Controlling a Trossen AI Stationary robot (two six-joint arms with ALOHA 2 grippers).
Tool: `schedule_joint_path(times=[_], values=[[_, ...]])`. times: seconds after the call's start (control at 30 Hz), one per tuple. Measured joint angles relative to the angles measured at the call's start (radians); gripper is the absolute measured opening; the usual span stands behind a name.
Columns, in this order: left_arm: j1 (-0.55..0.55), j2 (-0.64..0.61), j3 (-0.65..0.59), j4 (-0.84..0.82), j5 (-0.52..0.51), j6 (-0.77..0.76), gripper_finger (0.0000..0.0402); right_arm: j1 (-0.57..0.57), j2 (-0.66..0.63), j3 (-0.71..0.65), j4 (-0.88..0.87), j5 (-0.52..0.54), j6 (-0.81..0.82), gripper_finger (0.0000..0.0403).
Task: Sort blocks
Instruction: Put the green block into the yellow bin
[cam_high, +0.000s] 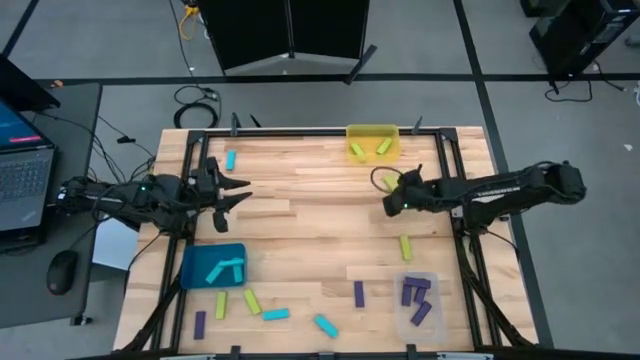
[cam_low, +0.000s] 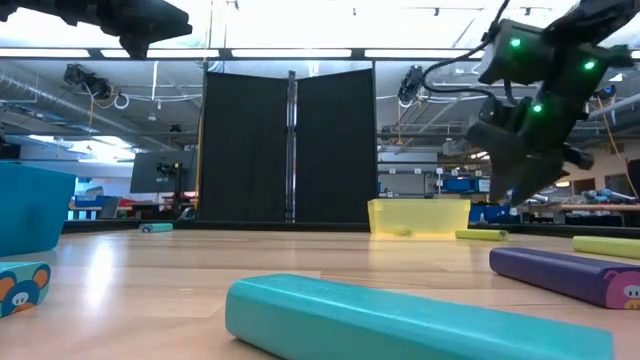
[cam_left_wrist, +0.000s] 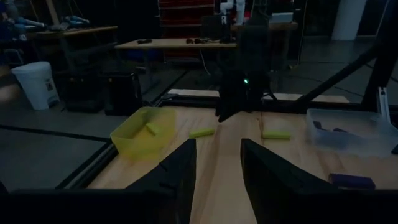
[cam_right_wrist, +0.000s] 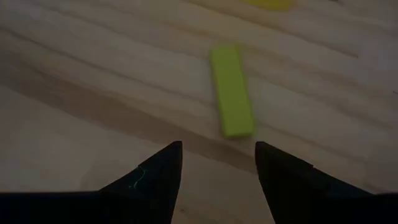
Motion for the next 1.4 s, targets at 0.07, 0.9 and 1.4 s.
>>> schedule_joint_path(times=[0.07, 0.9, 1.4], values=[[0.000, 0.015, 0.000, 0.000, 0.000, -0.001, 0.0132, -0.049, 0.006, 0.004, 0.040, -0.022, -0.055, 0.0223], [0.000, 0.083, 0.000, 0.058, -0.002, -0.004, 0.0132, -0.332, 0.423, 0.127, 0.175, -0.204, -0.430, 0.0254], [0.000, 0.083, 0.000, 0.055, -0.003, -0.005, 0.0132, -0.319, 0.389, 0.122, 0.184, -0.262, -0.386, 0.0117]])
